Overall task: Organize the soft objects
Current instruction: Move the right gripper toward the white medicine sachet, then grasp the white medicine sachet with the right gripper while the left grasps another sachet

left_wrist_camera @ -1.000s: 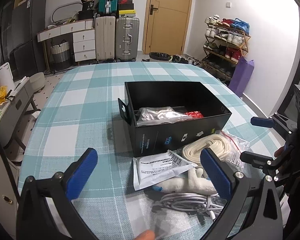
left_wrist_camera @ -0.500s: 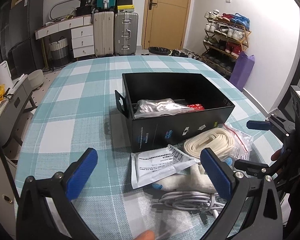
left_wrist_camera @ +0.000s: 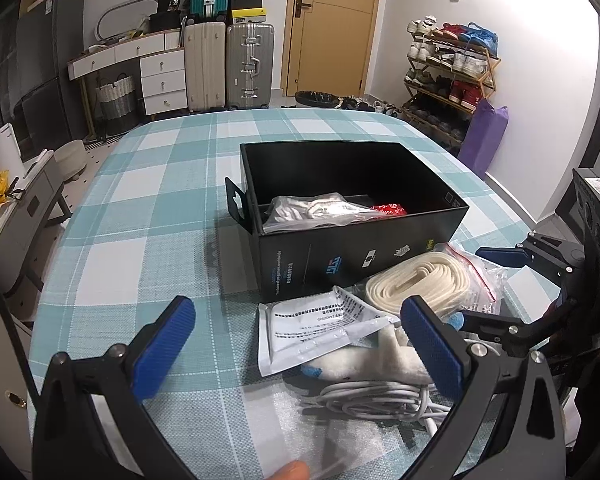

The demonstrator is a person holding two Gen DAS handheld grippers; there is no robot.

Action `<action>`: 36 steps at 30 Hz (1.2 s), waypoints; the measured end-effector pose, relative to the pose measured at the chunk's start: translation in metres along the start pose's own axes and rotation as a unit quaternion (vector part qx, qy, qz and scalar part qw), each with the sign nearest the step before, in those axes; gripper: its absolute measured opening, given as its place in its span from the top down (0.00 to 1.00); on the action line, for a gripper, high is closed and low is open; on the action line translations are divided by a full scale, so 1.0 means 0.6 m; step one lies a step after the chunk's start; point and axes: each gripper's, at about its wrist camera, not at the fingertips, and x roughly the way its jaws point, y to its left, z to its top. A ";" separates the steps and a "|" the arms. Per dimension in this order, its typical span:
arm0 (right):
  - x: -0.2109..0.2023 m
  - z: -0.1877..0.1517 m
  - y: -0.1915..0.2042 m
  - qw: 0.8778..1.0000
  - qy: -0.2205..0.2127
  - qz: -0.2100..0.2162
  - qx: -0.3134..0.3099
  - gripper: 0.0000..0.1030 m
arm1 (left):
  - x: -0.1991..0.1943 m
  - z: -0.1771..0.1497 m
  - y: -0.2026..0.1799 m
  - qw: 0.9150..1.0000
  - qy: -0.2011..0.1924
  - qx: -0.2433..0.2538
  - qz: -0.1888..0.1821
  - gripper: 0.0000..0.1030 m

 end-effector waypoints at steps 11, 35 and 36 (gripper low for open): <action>-0.004 -0.005 0.006 1.000 -0.008 0.003 -0.015 0.29 | -0.001 -0.001 -0.003 1.000 0.002 0.002 -0.001 0.00; -0.061 -0.021 -0.036 1.000 -0.020 0.002 -0.022 0.33 | 0.006 -0.001 0.009 1.000 0.011 -0.009 0.007 0.00; -0.064 -0.023 -0.039 1.000 -0.022 0.007 -0.021 0.33 | 0.007 -0.002 0.012 1.000 0.012 -0.014 0.008 0.00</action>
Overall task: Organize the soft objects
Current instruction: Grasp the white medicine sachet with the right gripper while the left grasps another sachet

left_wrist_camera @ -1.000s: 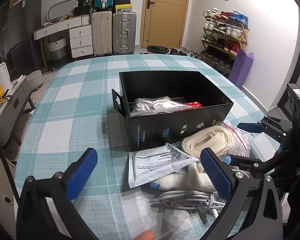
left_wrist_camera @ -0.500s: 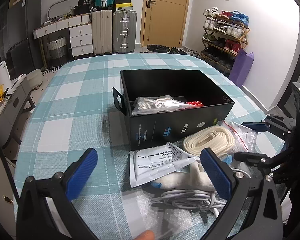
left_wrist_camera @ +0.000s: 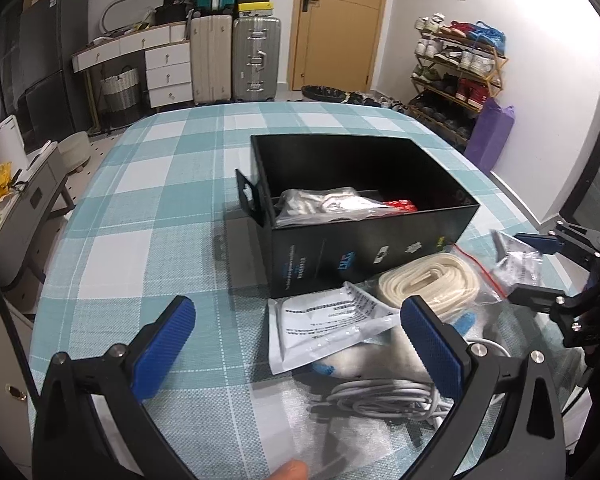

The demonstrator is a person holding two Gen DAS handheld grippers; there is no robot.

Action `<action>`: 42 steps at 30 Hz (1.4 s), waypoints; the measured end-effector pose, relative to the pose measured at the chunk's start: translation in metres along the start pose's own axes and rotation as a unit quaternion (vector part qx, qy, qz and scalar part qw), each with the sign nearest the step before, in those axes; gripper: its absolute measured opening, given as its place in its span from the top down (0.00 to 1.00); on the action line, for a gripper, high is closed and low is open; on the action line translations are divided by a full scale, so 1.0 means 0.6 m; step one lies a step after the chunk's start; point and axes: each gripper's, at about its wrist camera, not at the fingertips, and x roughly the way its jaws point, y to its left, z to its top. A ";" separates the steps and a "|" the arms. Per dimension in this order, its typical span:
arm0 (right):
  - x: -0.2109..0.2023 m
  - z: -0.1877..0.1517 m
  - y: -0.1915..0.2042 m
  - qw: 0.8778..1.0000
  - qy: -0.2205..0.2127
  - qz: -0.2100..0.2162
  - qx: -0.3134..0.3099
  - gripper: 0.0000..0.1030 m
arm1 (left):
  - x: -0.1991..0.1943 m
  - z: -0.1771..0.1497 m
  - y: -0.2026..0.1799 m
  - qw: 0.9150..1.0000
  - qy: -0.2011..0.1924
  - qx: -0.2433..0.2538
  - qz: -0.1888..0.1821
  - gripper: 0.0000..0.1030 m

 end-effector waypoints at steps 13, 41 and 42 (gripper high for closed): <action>-0.040 -0.006 -0.032 0.999 -0.026 0.003 0.021 0.33 | 0.018 -0.007 0.005 0.999 0.025 -0.031 -0.025 0.00; -0.044 0.011 -0.017 0.998 -0.052 0.010 0.025 0.33 | 0.080 0.013 0.001 0.992 0.100 -0.071 -0.005 0.00; -0.043 0.011 -0.017 0.998 -0.052 0.011 0.024 0.33 | 0.082 0.012 0.003 0.992 0.104 -0.070 0.000 0.00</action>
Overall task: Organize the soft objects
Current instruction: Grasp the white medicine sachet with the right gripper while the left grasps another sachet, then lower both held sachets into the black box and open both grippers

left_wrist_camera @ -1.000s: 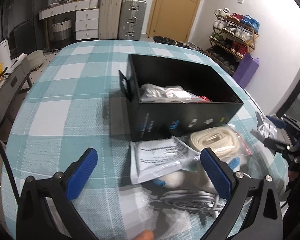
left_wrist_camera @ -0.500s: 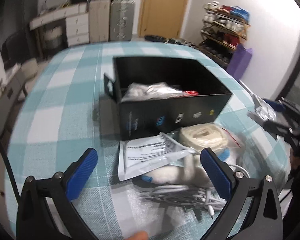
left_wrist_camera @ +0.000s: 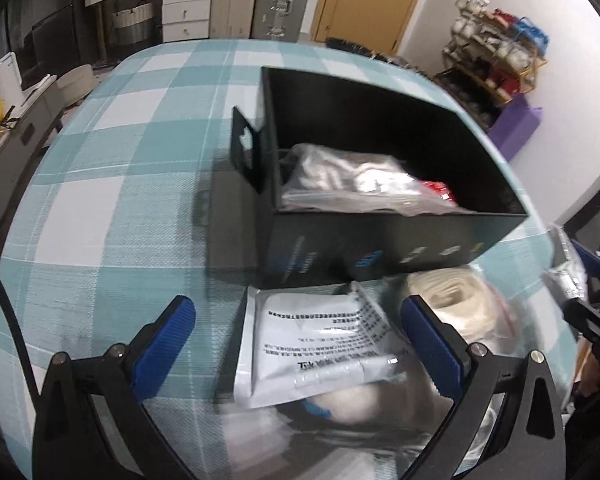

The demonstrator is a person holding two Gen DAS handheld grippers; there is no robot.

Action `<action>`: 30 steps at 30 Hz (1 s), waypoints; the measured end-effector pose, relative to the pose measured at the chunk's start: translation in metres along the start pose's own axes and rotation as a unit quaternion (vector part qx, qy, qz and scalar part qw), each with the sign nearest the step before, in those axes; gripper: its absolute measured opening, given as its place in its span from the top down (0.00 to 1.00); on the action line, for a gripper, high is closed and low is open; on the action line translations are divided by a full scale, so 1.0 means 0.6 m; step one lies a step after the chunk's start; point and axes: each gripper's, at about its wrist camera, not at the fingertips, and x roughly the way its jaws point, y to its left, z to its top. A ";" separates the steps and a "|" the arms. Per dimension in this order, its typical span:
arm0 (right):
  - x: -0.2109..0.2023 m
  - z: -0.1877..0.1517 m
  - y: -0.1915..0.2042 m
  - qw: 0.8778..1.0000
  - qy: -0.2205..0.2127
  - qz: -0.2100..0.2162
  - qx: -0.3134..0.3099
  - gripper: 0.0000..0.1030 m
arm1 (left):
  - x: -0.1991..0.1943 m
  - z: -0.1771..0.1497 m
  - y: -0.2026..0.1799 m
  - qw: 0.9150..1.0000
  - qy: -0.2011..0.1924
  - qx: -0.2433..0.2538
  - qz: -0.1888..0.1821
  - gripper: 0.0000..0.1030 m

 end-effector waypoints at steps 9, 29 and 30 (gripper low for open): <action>0.012 -0.004 -0.003 1.000 0.009 0.002 0.003 0.33 | -0.004 -0.016 0.034 0.999 0.011 0.014 0.038 0.00; 0.031 0.002 0.018 1.000 0.010 0.012 -0.008 0.33 | -0.022 -0.030 0.020 0.996 -0.013 0.077 0.038 0.43; 0.031 0.002 0.020 1.000 0.009 0.013 -0.009 0.33 | -0.027 -0.033 0.020 0.996 -0.018 0.075 0.036 0.44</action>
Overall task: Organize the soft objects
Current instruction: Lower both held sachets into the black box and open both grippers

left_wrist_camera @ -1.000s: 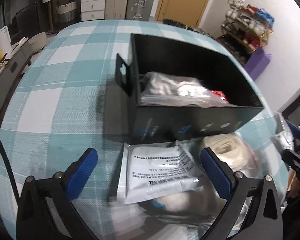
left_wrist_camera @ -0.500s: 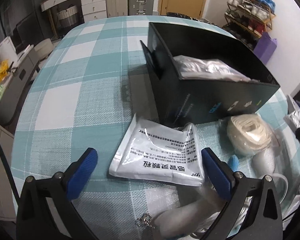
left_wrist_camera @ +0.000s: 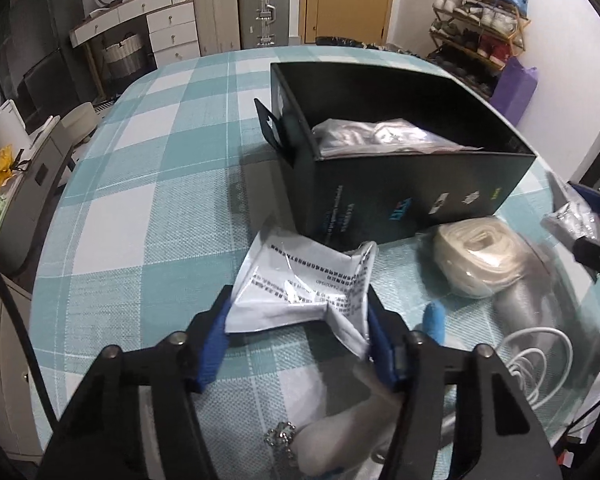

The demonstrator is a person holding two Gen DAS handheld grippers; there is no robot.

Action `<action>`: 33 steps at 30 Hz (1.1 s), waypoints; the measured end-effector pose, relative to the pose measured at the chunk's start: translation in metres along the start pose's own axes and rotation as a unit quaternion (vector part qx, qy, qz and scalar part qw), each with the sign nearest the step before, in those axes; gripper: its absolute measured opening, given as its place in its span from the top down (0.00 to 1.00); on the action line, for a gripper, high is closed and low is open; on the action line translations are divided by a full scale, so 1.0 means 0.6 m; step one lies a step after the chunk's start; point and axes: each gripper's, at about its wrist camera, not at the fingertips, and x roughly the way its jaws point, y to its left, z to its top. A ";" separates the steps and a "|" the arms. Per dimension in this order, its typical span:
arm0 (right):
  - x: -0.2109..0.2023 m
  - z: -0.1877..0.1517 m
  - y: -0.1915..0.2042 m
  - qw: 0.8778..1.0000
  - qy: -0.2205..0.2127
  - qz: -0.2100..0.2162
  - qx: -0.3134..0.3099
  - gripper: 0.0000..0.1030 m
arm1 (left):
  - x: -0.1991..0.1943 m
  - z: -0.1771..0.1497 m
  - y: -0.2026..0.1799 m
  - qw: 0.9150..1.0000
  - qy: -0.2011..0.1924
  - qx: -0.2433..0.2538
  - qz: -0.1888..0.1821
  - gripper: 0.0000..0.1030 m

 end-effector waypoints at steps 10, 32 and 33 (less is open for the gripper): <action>-0.006 0.011 0.023 1.000 -0.020 0.002 -0.009 0.33 | -0.077 -0.006 0.008 0.997 -0.071 -0.019 -0.012 0.44; 0.003 0.063 0.023 0.997 -0.070 -0.001 0.021 0.33 | -0.113 0.067 -0.022 0.991 -0.133 -0.009 -0.029 0.44; 0.006 0.067 0.021 0.997 -0.071 -0.002 0.021 0.33 | -0.110 0.071 -0.024 0.991 -0.132 -0.009 -0.030 0.44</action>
